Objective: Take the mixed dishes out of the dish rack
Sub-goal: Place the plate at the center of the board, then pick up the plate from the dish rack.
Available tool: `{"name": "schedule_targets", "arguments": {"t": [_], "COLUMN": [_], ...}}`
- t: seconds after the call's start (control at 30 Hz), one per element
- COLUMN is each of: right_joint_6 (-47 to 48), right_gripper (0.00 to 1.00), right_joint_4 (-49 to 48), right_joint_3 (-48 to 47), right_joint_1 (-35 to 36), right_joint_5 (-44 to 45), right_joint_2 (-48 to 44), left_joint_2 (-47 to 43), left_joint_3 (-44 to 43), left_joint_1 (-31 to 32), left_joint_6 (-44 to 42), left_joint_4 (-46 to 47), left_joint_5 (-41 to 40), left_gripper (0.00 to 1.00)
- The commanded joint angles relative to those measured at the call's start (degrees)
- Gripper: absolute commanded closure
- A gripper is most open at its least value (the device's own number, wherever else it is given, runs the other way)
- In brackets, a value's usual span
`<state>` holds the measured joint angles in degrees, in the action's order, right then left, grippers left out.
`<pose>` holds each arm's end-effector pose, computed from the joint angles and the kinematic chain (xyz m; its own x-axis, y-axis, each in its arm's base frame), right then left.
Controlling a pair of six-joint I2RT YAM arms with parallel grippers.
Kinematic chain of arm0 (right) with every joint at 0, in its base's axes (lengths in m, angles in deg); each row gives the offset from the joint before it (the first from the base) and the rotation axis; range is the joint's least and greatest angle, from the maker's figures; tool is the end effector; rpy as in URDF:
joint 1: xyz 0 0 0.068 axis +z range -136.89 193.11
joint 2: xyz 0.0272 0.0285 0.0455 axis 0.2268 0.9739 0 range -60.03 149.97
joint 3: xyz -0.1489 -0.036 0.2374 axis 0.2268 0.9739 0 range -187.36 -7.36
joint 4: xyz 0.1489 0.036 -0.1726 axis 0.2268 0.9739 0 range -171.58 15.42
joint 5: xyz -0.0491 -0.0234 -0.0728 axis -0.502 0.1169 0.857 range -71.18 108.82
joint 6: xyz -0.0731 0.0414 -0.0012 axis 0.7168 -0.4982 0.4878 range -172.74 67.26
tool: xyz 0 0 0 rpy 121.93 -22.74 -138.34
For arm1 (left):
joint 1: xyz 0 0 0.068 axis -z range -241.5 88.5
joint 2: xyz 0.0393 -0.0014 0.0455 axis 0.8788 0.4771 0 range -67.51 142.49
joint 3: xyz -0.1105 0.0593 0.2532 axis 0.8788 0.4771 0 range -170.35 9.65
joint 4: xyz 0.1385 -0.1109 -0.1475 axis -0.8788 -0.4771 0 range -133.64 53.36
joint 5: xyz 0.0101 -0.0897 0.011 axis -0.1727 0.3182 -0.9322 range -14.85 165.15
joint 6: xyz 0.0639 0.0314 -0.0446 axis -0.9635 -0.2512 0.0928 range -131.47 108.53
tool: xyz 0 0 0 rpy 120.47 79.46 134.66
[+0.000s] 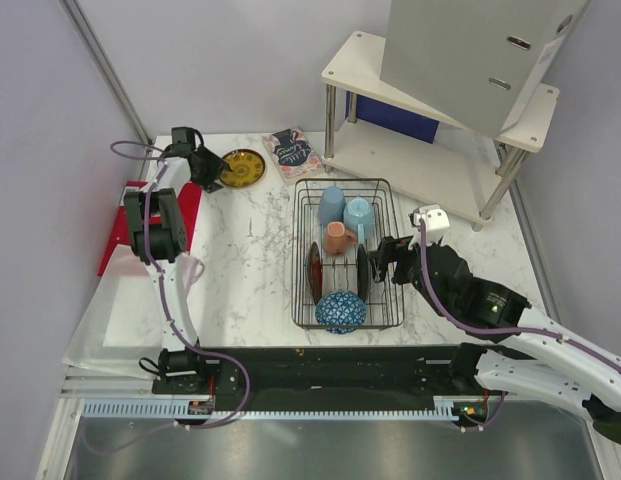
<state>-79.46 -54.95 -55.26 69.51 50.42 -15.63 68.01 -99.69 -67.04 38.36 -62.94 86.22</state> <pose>0.1195 0.1101 0.3243 -0.3934 0.1000 -0.9139 -0.2978 0.9266 0.2296 0.5201 0.0362 0.1499 -0.5259 -0.8043 -0.2765 -0.5893 0.5790 -0.5635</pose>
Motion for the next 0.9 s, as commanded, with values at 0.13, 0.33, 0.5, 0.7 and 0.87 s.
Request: {"name": "schedule_targets", "arguments": {"t": [0.13, 0.33, 0.5, 0.7, 0.87], "right_joint_6": [-0.5, -1.9, -1.5, -1.1, -1.7], "right_gripper": [0.11, 0.02, 0.02, 0.03, 0.13], "right_joint_4": [-0.5, 2.8, -0.3, 8.3, 14.1], "right_joint_3": [1.0, -1.0, -1.5, -9.7, -13.8], "right_joint_1": [0.1, 0.2, 0.0, 0.3, 0.9], "right_joint_5": [1.0, 7.6, 9.2, 11.6, 14.4], "right_joint_2": [-2.1, 4.7, 8.6, 20.2, 25.0], "left_joint_2": [-5.3, -18.9, -37.4, -54.0, -61.2], "left_joint_3": [-0.7, 11.2, 26.8, 44.3, 53.8], "left_joint_1": [-1.5, 0.1, 9.6, 26.0, 31.0], "left_joint_6": [-4.5, -5.3, -9.6, -5.3, 1.3], "left_joint_4": [-10.8, -11.2, -8.2, -4.7, -1.3], "left_joint_5": [-5.4, -9.7, -15.6, -27.9, -24.6], "left_gripper": [0.16, 0.14, 0.11, 0.06, 0.01]}}
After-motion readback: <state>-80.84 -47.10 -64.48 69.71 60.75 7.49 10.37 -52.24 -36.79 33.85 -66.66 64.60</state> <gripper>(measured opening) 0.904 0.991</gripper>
